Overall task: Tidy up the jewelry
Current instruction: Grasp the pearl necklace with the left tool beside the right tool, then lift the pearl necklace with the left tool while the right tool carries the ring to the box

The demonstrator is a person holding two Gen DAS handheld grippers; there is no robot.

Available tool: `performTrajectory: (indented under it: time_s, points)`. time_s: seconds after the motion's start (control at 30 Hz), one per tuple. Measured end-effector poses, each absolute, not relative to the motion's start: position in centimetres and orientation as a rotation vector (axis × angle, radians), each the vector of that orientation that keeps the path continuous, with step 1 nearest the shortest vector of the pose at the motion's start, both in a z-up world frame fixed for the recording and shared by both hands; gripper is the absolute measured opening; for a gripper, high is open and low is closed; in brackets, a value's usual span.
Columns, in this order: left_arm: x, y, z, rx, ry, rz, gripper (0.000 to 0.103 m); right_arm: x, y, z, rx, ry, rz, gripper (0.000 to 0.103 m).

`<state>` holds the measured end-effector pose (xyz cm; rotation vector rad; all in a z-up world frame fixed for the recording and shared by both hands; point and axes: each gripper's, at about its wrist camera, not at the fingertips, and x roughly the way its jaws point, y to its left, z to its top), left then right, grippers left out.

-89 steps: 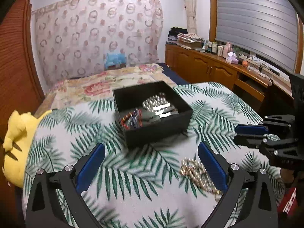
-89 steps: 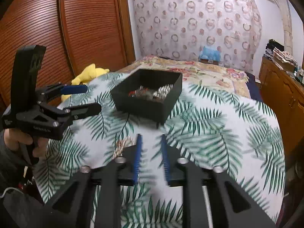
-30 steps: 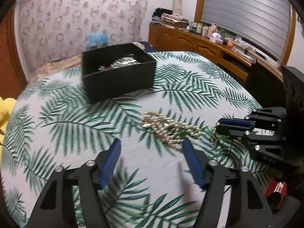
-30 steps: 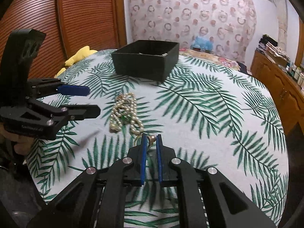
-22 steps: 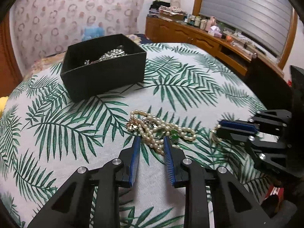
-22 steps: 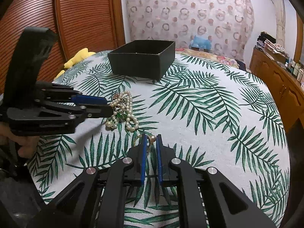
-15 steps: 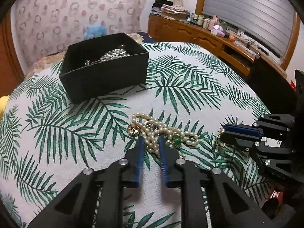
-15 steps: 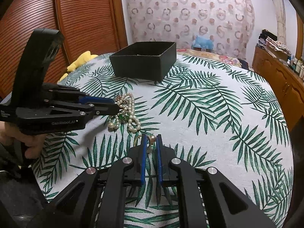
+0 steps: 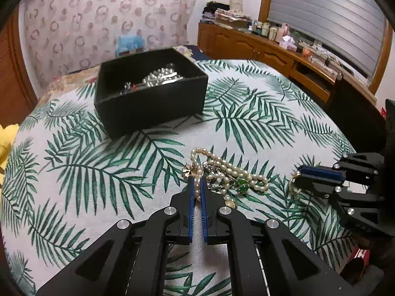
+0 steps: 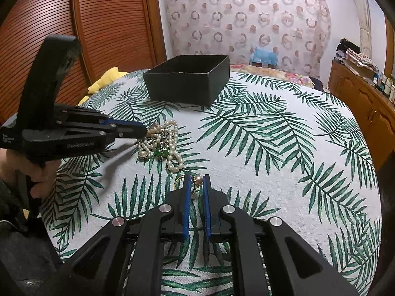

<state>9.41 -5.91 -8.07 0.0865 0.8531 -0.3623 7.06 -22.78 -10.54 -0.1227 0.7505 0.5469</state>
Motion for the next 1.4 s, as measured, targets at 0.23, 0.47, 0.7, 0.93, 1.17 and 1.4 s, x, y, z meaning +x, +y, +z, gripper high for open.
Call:
performTrajectory:
  time_s: [0.23,0.47,0.7,0.93,1.17,1.4]
  points:
    - [8.1,-5.3,-5.0,0.07,0.766,-0.377,0.004,7.0,-22.7,-10.6,-0.125,0.752,0.545,0.011]
    - [7.6,-4.7,-0.7,0.057,0.666,-0.397,0.004,7.0,-22.4,-9.8,-0.145,0.739,0.542,0.011]
    - [7.9,-4.4,3.1,0.036,0.587,-0.43,0.004,8.2,-22.0,-7.7,-0.156,0.71,0.546,0.011]
    - [8.7,-4.1,6.0,0.031,0.533,-0.446,0.004,9.9,-21.6,-6.2,-0.153,0.704,0.548,0.011]
    - [9.9,-3.7,9.2,0.024,0.479,-0.454,0.004,11.9,-20.8,-4.4,-0.158,0.694,0.563,0.011]
    - [11.8,-2.8,12.2,0.015,0.425,-0.444,0.004,14.3,-19.7,-2.6,-0.168,0.683,0.588,0.011]
